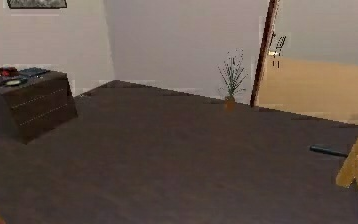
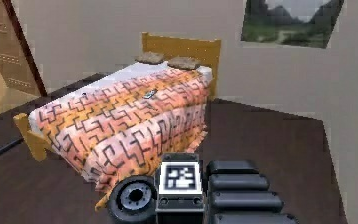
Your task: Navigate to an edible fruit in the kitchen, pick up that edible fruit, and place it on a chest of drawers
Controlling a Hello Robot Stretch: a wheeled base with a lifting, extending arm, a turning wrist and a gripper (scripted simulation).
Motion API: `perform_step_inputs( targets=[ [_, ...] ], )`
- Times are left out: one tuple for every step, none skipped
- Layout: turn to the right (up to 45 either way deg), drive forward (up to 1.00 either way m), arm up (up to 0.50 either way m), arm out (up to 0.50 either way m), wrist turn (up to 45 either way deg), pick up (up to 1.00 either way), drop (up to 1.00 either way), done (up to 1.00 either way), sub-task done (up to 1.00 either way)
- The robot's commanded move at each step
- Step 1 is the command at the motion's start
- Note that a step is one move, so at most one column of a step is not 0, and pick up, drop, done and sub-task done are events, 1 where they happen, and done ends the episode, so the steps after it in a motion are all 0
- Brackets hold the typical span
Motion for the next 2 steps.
perform_step_inputs(
  targets=[
    [0.0,0.55,0.0,0.0,0.0,0.0,0.0,0.0,0.0],
    [-39.0,0.0,0.0,0.0,0.0,0.0,0.0,0.0,0.0]
  ],
)
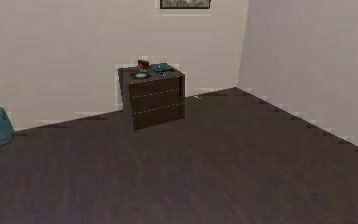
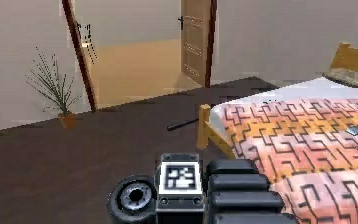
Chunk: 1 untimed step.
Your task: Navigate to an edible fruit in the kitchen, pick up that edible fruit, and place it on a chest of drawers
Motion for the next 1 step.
perform_step_inputs(
  targets=[
    [0.0,1.0,0.0,0.0,0.0,0.0,0.0,0.0,0.0]
  ],
)
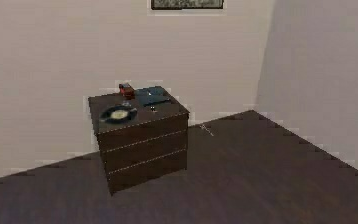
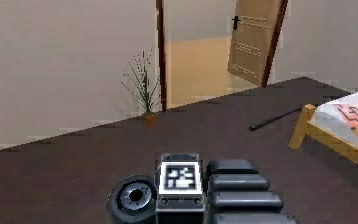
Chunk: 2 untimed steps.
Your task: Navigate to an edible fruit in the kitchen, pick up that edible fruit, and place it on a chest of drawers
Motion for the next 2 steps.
perform_step_inputs(
  targets=[
    [0.0,1.0,0.0,0.0,0.0,0.0,0.0,0.0,0.0],
    [-42.0,0.0,0.0,0.0,0.0,0.0,0.0,0.0,0.0]
  ],
)
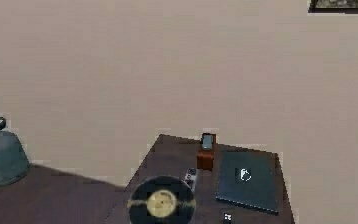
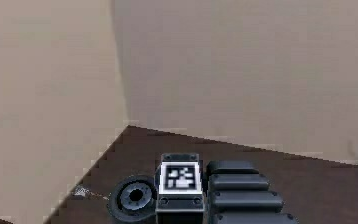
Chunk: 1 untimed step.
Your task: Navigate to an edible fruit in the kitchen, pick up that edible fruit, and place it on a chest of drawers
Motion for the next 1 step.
perform_step_inputs(
  targets=[
    [30.0,0.0,0.0,0.0,0.0,0.0,0.0,0.0,0.0]
  ],
)
